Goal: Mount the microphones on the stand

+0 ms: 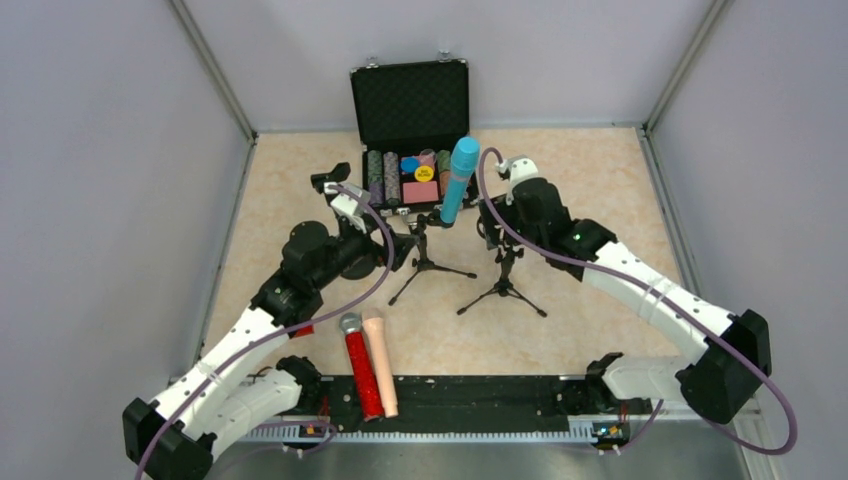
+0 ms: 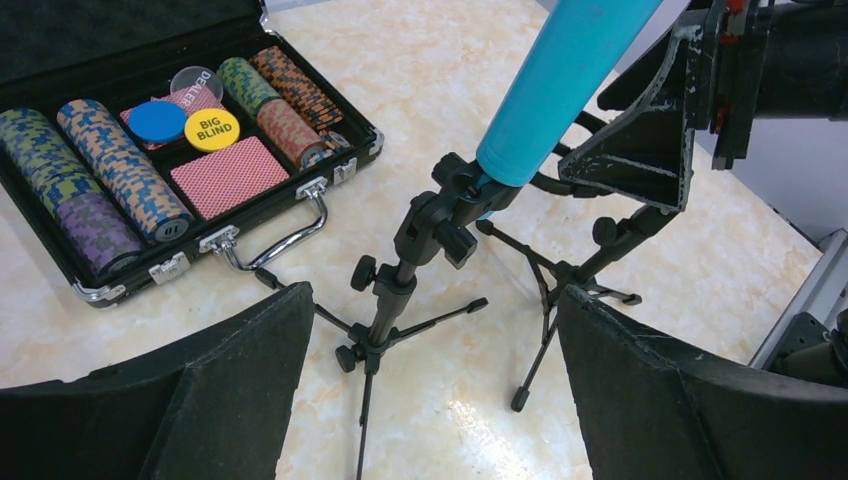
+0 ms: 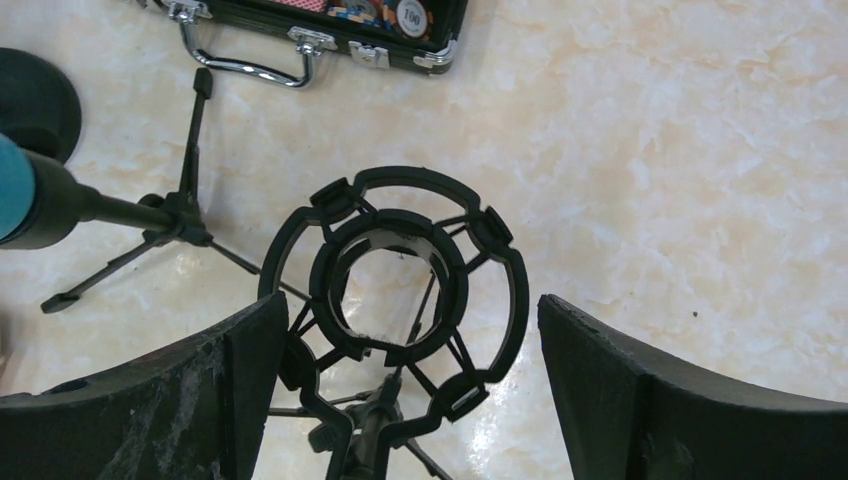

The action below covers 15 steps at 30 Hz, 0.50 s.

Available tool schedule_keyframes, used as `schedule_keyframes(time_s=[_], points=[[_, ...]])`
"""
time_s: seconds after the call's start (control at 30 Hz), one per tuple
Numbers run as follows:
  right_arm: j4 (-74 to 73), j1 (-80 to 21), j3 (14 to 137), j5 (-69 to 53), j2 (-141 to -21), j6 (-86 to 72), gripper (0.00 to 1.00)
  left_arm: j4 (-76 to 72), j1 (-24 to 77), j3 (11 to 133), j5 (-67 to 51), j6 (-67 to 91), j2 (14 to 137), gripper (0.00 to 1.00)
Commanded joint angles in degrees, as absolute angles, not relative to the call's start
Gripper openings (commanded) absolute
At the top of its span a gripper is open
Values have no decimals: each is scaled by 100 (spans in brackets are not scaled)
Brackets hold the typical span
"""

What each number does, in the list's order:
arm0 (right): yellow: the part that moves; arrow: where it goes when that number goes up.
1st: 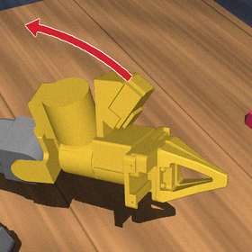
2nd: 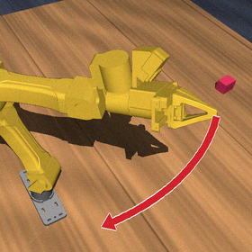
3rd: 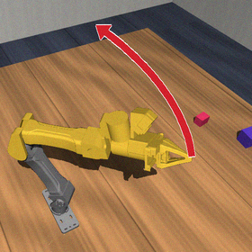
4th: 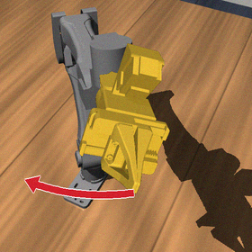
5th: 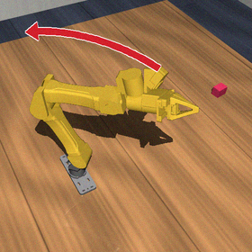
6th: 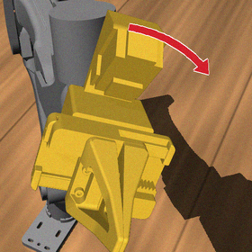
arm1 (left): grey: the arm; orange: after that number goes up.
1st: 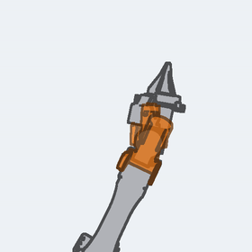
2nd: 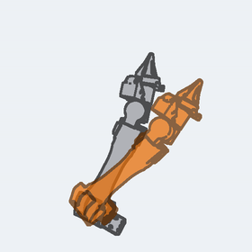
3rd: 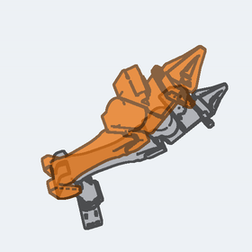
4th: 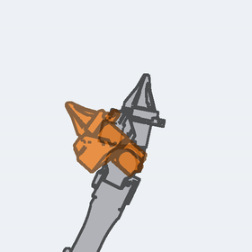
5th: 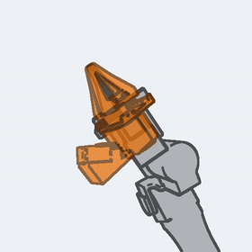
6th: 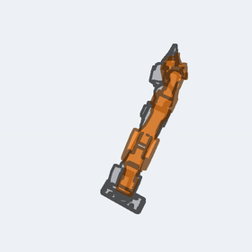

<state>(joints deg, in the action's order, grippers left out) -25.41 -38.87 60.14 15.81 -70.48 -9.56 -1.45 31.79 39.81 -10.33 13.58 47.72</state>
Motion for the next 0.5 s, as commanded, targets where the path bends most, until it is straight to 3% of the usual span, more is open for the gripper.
schedule_keyframes(time_s=[0.0, 0.47], points=[[-2617, -3656, 6158, 1660, -7114, -835, 91, -205, 3162, 3947, -940, 1424, 4706, 96], [-2370, -3478, 6040, 1141, -6720, -994, 91, 482, 3164, 3866, -749, 1517, 4475, 96]])
